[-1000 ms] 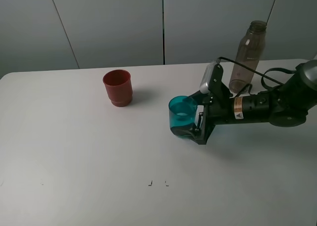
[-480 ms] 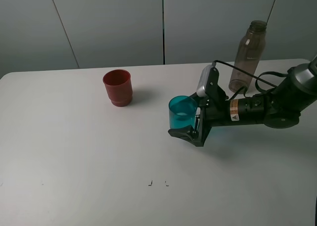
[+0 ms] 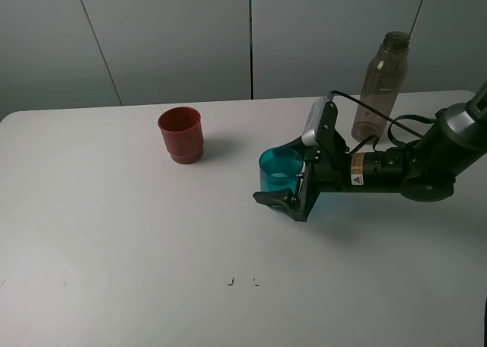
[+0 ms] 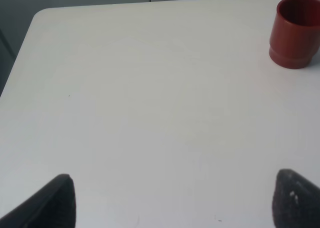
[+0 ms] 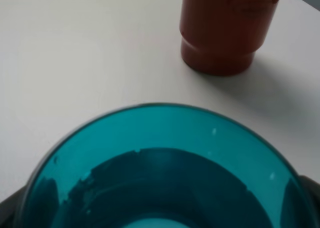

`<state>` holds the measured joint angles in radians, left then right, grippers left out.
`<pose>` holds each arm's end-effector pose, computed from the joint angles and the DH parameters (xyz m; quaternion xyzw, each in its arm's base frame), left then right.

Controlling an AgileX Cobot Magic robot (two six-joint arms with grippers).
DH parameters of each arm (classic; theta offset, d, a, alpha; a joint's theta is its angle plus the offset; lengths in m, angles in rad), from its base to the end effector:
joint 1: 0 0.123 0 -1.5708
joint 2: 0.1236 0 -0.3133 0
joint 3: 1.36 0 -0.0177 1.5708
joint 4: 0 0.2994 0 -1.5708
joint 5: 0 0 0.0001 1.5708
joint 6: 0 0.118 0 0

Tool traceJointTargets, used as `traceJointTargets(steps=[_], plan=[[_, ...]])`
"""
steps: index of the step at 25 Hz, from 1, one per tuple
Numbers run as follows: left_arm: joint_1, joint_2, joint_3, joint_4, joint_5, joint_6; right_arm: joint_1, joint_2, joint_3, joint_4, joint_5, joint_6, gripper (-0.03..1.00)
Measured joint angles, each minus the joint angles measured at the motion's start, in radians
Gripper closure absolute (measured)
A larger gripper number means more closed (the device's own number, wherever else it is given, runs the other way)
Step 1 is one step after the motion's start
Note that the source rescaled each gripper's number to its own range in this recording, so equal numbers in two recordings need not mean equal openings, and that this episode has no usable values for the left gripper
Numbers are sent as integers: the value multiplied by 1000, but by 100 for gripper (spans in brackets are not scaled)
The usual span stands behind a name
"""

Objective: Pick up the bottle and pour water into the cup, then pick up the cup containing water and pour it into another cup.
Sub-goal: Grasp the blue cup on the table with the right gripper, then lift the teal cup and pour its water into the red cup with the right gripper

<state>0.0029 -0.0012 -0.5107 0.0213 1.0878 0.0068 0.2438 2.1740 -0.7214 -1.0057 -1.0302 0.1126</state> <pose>0.0304 0.0023 0.2892 0.0011 0.8571 0.0131 0.5149 0.3210 0.1678 0.0191 -0.4874 0.6838 0.2801 0.4653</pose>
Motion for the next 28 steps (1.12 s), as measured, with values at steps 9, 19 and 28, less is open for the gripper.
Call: traceJointTargets(steps=[9, 19, 28], plan=[[0, 0, 0, 0, 0, 0, 0, 2, 0, 0, -4, -3, 18], [0, 0, 0, 0, 0, 0, 1, 2, 0, 4, -2, -4, 92], [0, 0, 0, 0, 0, 0, 1, 2, 0, 23, -1, 32, 92]])
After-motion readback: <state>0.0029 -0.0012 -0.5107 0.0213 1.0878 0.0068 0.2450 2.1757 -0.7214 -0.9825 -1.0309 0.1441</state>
